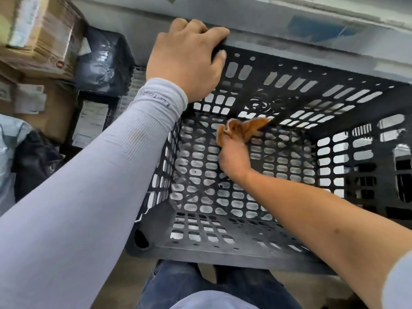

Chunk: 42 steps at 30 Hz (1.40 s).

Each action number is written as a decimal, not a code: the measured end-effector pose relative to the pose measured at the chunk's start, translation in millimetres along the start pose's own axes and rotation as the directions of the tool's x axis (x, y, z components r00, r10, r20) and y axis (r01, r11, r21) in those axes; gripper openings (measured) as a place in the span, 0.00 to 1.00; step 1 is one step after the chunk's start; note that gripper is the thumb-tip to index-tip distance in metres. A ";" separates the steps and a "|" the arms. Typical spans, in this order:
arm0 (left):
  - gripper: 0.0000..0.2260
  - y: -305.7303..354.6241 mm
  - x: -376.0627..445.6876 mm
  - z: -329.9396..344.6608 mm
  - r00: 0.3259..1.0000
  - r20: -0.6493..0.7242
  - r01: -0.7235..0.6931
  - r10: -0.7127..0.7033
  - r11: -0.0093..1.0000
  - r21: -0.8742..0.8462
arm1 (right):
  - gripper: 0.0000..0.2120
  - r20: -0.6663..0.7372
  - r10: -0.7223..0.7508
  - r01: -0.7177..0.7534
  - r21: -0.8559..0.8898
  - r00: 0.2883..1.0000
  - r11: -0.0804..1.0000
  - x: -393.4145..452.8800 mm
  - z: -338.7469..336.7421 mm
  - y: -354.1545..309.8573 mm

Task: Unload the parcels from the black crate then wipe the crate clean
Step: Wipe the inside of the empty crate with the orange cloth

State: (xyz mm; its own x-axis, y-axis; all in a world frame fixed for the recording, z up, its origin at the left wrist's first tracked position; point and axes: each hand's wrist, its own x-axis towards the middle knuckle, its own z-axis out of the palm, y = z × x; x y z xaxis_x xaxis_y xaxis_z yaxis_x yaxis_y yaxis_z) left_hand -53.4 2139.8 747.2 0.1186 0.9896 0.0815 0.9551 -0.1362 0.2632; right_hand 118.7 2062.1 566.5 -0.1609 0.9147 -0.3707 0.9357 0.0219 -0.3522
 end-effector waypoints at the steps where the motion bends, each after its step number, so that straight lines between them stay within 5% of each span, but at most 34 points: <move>1: 0.23 -0.2 0.0 -0.3 1.000 -0.001 -0.002 0.002 1.000 0.001 | 0.34 0.034 -0.102 0.102 -0.001 0.994 0.995 -1.3 5.5 -11.1; 6: 0.23 -0.2 -1.3 -1.6 1.000 0.000 -0.013 0.013 1.000 0.004 | 0.23 0.192 -0.454 0.461 0.005 0.870 0.887 -25.5 40.2 -55.5; 9: 0.23 0.5 -1.4 -1.5 1.000 -0.005 -0.012 0.012 1.000 0.008 | 0.22 0.180 -0.488 0.517 -0.192 0.854 0.834 -20.3 39.9 -46.1; 14: 0.23 1.5 -1.2 -2.2 1.000 0.001 -0.014 0.014 1.000 0.007 | 0.24 0.351 -0.404 0.520 -0.357 0.845 0.776 -9.0 -3.0 -9.5; 20: 0.23 2.8 -0.2 -1.6 1.000 -0.002 -0.012 0.012 1.000 0.006 | 0.22 0.344 -0.336 0.473 -0.493 0.877 0.730 -9.2 -43.1 65.4; 32: 0.23 0.8 1.1 1.9 1.000 -0.012 -0.012 0.012 1.000 -0.002 | 0.23 0.170 0.018 0.083 -0.570 0.985 0.818 -43.2 -95.4 178.2; 38: 0.23 -1.5 -1.5 2.1 1.000 -0.021 -0.012 0.012 1.000 -0.006 | 0.15 -0.049 0.292 -0.287 -0.393 0.955 0.874 -46.1 -90.1 180.4; 42: 0.23 -0.5 1.0 1.6 1.000 -0.018 -0.011 0.012 1.000 0.007 | 0.12 -0.061 0.283 -0.289 -0.171 0.957 0.942 -40.4 -78.3 152.8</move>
State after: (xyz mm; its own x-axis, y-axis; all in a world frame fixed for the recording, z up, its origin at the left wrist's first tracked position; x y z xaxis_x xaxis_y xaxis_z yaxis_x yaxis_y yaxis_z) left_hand -53.3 2140.9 745.6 0.1246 0.9869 0.1023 0.9556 -0.1471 0.2554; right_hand 292.7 2060.1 595.0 0.1300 0.9063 -0.4020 0.9815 -0.1752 -0.0775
